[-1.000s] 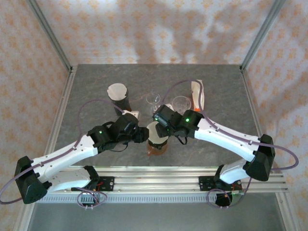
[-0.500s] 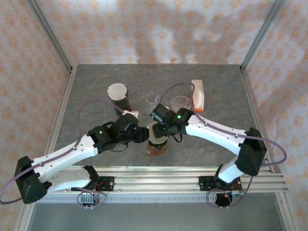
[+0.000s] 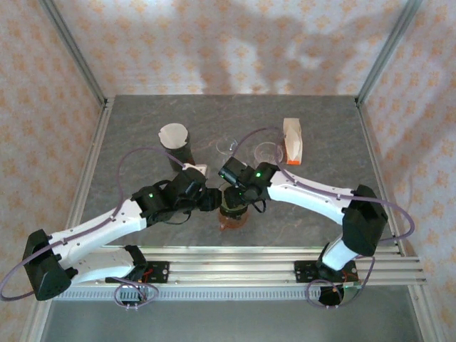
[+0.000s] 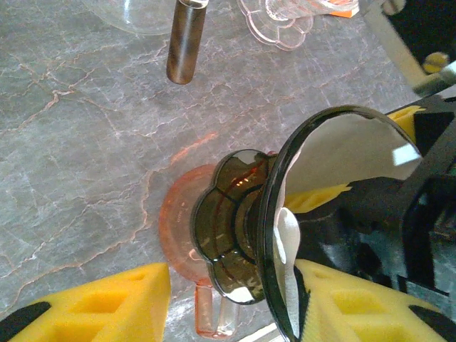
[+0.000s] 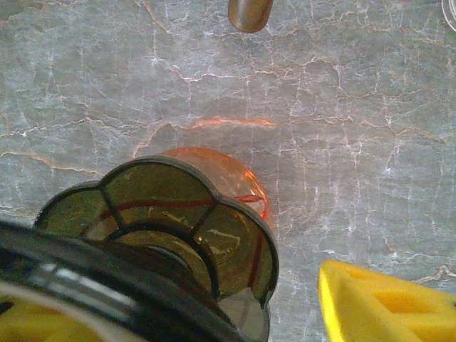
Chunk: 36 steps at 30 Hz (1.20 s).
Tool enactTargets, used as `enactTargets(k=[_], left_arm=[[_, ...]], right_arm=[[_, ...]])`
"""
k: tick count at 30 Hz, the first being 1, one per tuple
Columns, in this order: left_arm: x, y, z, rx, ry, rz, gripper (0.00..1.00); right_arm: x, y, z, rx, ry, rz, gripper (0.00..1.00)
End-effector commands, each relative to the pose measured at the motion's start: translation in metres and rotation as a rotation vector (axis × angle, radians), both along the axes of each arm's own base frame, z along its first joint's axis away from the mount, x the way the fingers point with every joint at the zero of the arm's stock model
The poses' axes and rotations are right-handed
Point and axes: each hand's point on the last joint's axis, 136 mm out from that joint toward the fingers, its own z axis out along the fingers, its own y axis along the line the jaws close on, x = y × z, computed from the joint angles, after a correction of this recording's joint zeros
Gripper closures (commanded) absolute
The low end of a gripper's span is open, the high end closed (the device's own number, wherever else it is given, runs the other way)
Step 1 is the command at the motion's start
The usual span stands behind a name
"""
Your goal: Place the coffee filter in the dripper
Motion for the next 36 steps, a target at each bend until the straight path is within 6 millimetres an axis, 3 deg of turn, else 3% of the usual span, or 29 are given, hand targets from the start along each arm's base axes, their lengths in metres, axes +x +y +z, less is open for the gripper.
enactTargets(k=[1,5,8,14,21,29,36], left_arm=[[0.002,0.004,-0.008,0.016,0.007,0.019,0.52],[0.001,0.004,-0.01,0.017,0.011,0.02,0.52],[0.001,0.004,-0.009,0.015,0.009,0.022,0.52],[0.001,0.004,-0.011,0.012,0.013,0.023,0.53],[0.001,0.004,-0.012,0.005,0.015,0.027,0.53],[0.001,0.004,-0.012,0.008,0.017,0.028,0.53],[0.002,0.003,-0.012,0.006,0.02,0.028,0.5]], right_arm=[[-0.001,-0.009,-0.014,-0.039,0.018,-0.026,0.35],[0.003,-0.007,0.001,-0.004,-0.015,-0.033,0.35],[0.007,-0.006,0.023,0.044,-0.071,-0.045,0.34],[0.009,-0.023,0.061,0.087,-0.164,-0.083,0.32],[-0.002,-0.037,0.059,0.092,-0.155,-0.089,0.35],[-0.002,-0.02,0.078,0.227,-0.183,-0.063,0.31],[-0.005,-0.011,0.075,0.244,-0.148,-0.05,0.3]])
